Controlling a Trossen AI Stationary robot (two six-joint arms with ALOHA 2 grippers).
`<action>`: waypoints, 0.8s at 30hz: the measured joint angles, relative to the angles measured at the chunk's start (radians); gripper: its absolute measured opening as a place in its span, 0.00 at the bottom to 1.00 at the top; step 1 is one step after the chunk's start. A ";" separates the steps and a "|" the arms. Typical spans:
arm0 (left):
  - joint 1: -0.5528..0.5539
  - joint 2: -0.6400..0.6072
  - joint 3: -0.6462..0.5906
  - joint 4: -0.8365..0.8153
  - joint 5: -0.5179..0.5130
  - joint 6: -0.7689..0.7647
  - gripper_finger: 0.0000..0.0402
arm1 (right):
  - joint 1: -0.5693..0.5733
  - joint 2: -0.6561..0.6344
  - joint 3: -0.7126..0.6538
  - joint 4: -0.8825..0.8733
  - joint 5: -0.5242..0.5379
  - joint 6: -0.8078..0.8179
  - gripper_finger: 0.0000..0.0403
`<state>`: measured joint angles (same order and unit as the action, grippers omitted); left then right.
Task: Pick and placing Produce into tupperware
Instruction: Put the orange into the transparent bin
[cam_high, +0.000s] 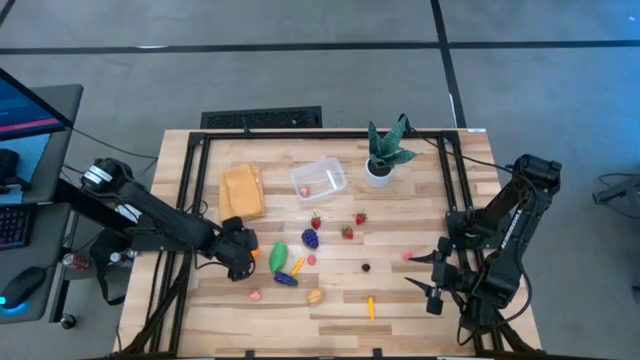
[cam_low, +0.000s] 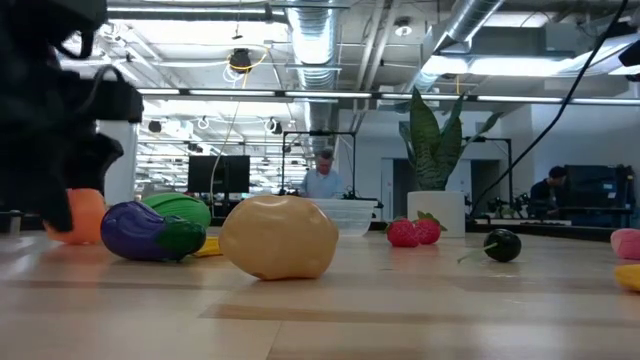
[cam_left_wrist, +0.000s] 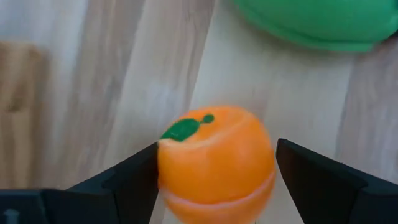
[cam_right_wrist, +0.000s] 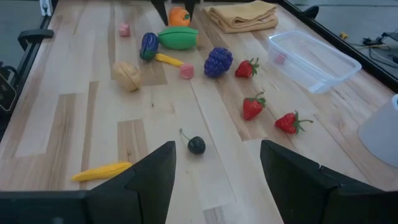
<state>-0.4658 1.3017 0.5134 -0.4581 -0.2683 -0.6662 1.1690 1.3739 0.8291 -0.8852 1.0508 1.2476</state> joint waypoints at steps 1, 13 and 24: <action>0.003 0.018 0.000 0.011 0.008 0.000 0.75 | 0.000 0.000 0.000 0.000 0.000 0.000 0.57; 0.018 0.039 0.001 0.036 0.029 0.000 0.75 | 0.000 0.000 0.000 0.000 -0.001 0.000 0.57; 0.018 -0.008 0.000 0.025 -0.001 -0.003 0.75 | 0.000 0.000 0.000 -0.001 -0.001 0.000 0.57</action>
<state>-0.4477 1.2942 0.5133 -0.4331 -0.2688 -0.6689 1.1690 1.3740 0.8291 -0.8860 1.0496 1.2472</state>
